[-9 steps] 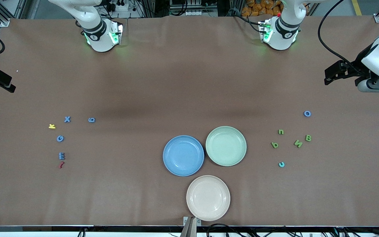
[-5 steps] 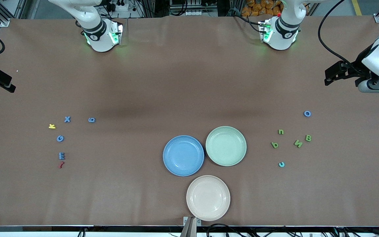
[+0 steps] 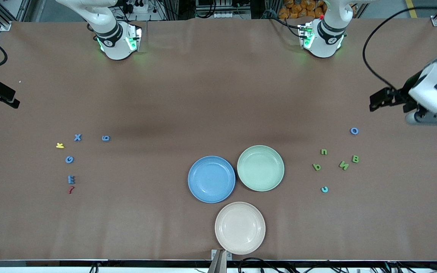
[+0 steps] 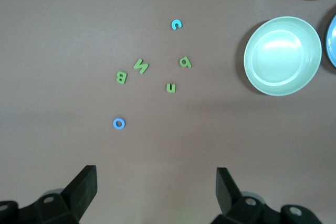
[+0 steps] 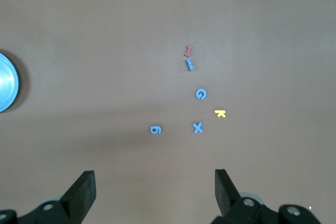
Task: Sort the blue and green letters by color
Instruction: 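Reach the left gripper to green letters while the right gripper reaches blue letters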
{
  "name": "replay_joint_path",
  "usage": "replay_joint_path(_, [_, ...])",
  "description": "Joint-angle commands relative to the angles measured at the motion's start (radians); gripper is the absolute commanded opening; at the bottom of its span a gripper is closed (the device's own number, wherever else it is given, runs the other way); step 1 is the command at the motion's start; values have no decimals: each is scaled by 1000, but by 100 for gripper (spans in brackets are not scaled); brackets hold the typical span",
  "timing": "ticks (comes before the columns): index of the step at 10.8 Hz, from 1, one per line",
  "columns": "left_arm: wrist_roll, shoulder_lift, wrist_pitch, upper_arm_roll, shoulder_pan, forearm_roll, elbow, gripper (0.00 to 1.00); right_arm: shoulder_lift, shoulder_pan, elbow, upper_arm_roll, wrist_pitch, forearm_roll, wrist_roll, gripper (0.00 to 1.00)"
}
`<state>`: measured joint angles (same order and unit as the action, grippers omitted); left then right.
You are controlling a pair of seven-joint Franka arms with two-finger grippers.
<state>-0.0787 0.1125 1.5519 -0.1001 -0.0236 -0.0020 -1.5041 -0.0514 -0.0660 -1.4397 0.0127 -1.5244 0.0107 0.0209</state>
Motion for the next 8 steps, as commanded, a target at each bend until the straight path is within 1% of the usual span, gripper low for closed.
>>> replay_joint_path(1, [4, 125, 81, 3, 5, -12, 16, 100, -7, -31, -88, 12, -87, -12, 1, 100])
replay_joint_path(3, [4, 195, 150, 5, 5, 13, 16, 100, -10, -40, -198, 10, -221, -12, -59, 100])
replay_joint_path(4, [5, 226, 186, 5, 7, 26, 10, 100, -27, -55, -240, 10, -285, -12, -99, 100])
replay_joint_path(7, [2, 263, 362, 5, 2, 27, -109, 100, -141, -64, -245, 10, -380, -1, -189, 100])
replay_joint_path(8, [0, 282, 449, 5, -2, 27, -164, 100, -190, -77, -240, 10, -425, -1, -234, 100])
